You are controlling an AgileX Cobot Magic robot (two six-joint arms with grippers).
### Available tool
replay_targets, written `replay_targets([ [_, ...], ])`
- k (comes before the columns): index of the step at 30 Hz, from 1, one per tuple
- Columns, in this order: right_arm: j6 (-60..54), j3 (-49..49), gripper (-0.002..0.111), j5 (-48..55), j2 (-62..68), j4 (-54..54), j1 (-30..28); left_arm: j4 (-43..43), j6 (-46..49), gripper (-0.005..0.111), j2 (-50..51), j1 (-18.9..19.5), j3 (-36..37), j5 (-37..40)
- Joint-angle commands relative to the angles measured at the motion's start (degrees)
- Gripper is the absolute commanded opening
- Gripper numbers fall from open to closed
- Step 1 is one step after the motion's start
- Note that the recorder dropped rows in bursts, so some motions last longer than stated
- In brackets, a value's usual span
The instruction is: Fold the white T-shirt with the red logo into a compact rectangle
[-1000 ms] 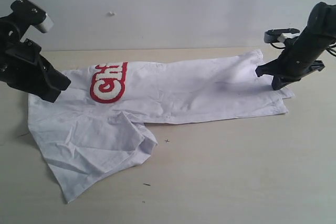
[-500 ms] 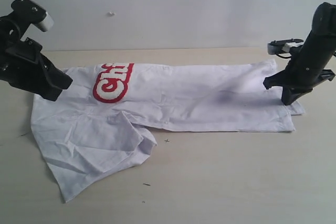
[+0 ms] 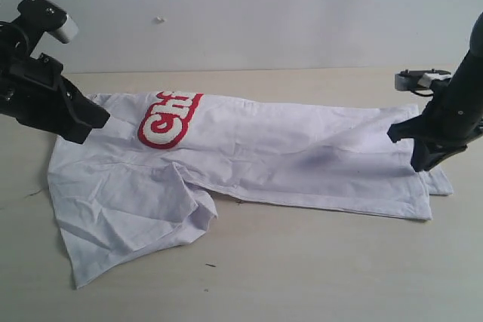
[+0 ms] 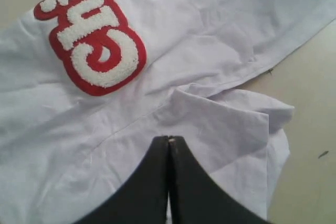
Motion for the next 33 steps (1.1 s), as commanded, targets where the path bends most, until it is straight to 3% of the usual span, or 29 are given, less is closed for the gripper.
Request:
replay_targets([
  [1, -2.7, 0.02, 0.039, -3.21, -4.67, 5.06, -0.07, -1.84, 0.94, 0.0, -0.39, 0.13, 0.1, 0.14],
  [4, -2.03, 0.02, 0.047, -4.54, -5.24, 5.01, -0.07, -1.84, 0.94, 0.0, -0.39, 0.13, 0.1, 0.42],
  [10, 1.56, 0.02, 0.047, -10.73, -4.21, 5.11, -0.55, -1.84, 0.94, 0.0, -0.39, 0.13, 0.1, 1.9],
  [16, 2.56, -0.12, 0.047, -16.61, -2.54, 10.68, -4.67, -1.96, 0.94, 0.0, -0.39, 0.13, 0.1, 2.48],
  [23, -8.06, -6.43, 0.052, -9.74, 4.74, 25.33, -8.3, -1.96, 1.04, 0.0, -0.39, 0.13, 0.1, 2.9],
  [33, -8.82, -13.95, 0.053, -13.13, 10.51, 27.42, -8.3, -2.06, 1.29, 0.0, -0.39, 0.13, 0.1, 2.56],
])
